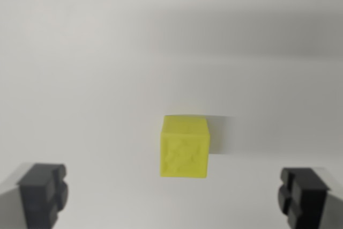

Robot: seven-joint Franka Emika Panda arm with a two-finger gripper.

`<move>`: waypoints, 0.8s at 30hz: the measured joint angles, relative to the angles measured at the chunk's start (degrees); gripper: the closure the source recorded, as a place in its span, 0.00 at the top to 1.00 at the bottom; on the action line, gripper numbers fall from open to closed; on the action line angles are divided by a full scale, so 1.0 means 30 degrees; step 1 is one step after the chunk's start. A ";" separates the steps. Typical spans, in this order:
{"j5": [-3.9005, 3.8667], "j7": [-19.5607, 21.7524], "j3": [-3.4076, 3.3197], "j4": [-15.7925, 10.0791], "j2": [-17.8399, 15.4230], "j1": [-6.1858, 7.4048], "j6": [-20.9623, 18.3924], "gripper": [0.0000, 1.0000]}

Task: Pick yellow cube

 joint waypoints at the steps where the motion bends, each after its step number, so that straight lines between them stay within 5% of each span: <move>1: -0.0002 -0.0001 0.0000 -0.0158 -0.0007 -0.0002 0.0164 1.00; 24: -0.0026 -0.0074 0.0000 -0.3395 0.0255 -0.0070 0.4039 1.00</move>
